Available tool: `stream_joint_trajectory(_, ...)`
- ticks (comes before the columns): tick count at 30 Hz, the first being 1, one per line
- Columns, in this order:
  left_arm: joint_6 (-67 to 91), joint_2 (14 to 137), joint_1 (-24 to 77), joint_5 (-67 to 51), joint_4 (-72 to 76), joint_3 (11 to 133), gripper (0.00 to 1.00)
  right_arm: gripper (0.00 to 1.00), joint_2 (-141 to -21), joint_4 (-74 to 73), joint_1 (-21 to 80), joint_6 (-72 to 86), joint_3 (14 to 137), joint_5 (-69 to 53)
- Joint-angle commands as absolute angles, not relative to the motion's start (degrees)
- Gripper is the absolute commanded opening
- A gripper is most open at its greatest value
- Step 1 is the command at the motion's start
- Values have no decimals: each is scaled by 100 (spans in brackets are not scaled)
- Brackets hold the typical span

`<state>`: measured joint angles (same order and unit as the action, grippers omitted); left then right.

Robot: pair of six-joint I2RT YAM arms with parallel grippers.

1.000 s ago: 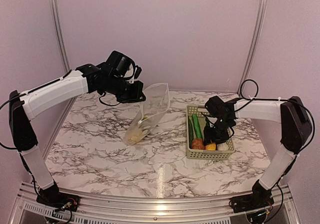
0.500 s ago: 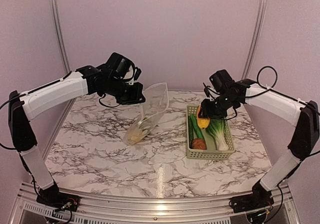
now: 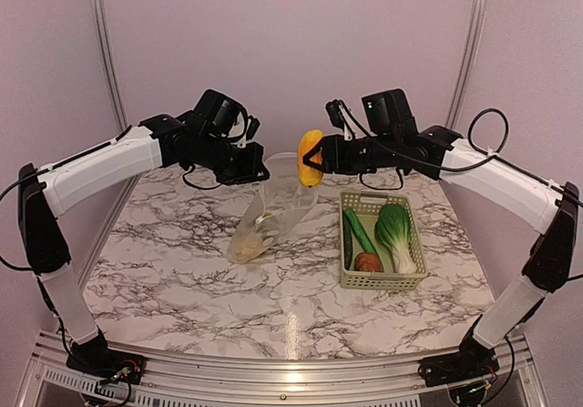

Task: Place the food in the zip-top bag and seal the zipper
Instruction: Place the fake fruit in the zipper food storage bag, then pick up the fake vegetable from the bin.

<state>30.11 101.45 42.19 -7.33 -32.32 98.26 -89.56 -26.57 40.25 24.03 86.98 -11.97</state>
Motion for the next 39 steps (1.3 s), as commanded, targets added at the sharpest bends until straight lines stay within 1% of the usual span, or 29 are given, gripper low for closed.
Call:
stream_joint_trajectory(1, 3093, 10240, 4173, -851, -3190, 10096, 0, 40, -9470, -2170, 4220, 2278, 9174, -1310)
stream_joint_trajectory(3, 3139, 10237, 4174, -876, -3185, 10151, 0, 41, -9614, -2083, 4295, 2268, 9241, -1312)
stream_joint_trajectory(5, 3168, 10224, 4167, -885, -3176, 10197, 0, 44, -9733, -2008, 4361, 2248, 9291, -1341)
stream_joint_trajectory(7, 3195, 10207, 4158, -874, -3171, 10204, 0, 52, -9876, -2118, 4384, 2210, 9449, -1480)
stream_joint_trajectory(10, 3218, 10179, 4142, -853, -3163, 10160, 0, 68, -9963, -2532, 4408, 2054, 9734, -1500)
stream_joint_trajectory(15, 3254, 10127, 4131, -861, -3092, 9985, 0, 78, -9677, -2845, 4405, 1873, 9845, -1259)
stream_joint_trajectory(22, 3274, 10094, 4131, -872, -3018, 9864, 0, 77, -9348, -3500, 4288, 1855, 9889, -845)
stream_joint_trajectory(29, 3269, 10111, 4131, -929, -2997, 9827, 0, 73, -8650, -3698, 3655, 1980, 8997, -381)
stream_joint_trajectory(32, 3276, 10124, 4131, -951, -2973, 9817, 0, 73, -8395, -3906, 3436, 2005, 8702, 369)
stream_joint_trajectory(34, 3280, 10140, 4130, -973, -2963, 9832, 0, 72, -8277, -4016, 3281, 2050, 8514, 643)
stream_joint_trajectory(39, 3295, 10163, 4131, -1025, -2967, 9861, 0, 70, -8165, -4313, 2771, 2260, 8034, 770)
